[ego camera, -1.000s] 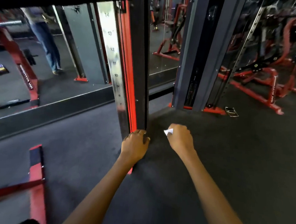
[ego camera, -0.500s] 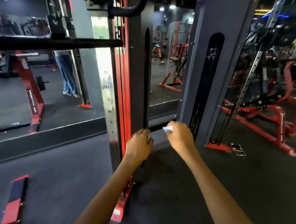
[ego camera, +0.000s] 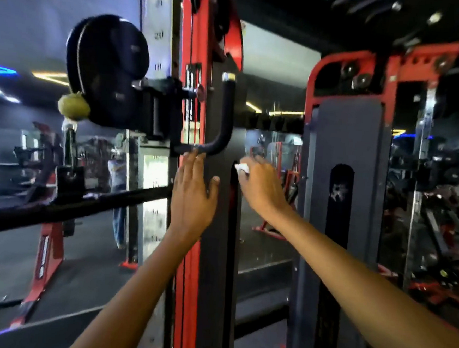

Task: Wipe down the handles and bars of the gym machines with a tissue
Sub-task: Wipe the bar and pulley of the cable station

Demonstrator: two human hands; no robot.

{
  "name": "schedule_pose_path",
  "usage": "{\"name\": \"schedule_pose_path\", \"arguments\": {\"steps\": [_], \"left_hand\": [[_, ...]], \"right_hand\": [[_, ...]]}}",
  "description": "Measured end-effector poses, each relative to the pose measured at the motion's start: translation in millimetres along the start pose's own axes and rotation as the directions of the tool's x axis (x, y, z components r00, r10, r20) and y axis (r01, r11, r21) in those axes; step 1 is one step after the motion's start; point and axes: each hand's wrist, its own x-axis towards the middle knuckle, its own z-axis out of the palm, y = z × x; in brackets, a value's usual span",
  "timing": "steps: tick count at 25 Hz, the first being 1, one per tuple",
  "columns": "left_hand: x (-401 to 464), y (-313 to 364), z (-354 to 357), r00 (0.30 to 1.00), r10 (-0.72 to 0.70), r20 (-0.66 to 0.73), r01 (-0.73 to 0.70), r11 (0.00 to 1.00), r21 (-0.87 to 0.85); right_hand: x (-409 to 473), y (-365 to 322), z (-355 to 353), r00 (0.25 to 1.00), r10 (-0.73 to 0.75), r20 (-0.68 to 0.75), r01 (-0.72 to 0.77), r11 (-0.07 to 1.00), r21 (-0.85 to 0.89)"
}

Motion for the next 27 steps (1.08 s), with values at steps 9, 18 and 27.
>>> {"name": "schedule_pose_path", "arguments": {"steps": [9, 18, 27], "left_hand": [[165, -104, 21, 0.982, 0.141, -0.128, -0.087, 0.931, 0.354], [177, -143, 78, 0.942, 0.231, -0.242, -0.103, 0.888, 0.447], [175, -140, 78, 0.952, 0.201, -0.23, -0.078, 0.888, 0.453]], "right_hand": [[177, 13, 23, 0.923, -0.313, -0.225, 0.308, 0.95, -0.058], [211, 20, 31, 0.736, -0.594, -0.324, 0.478, 0.796, -0.372], [107, 29, 50, 0.719, -0.653, 0.239, 0.672, 0.564, -0.48]]}}
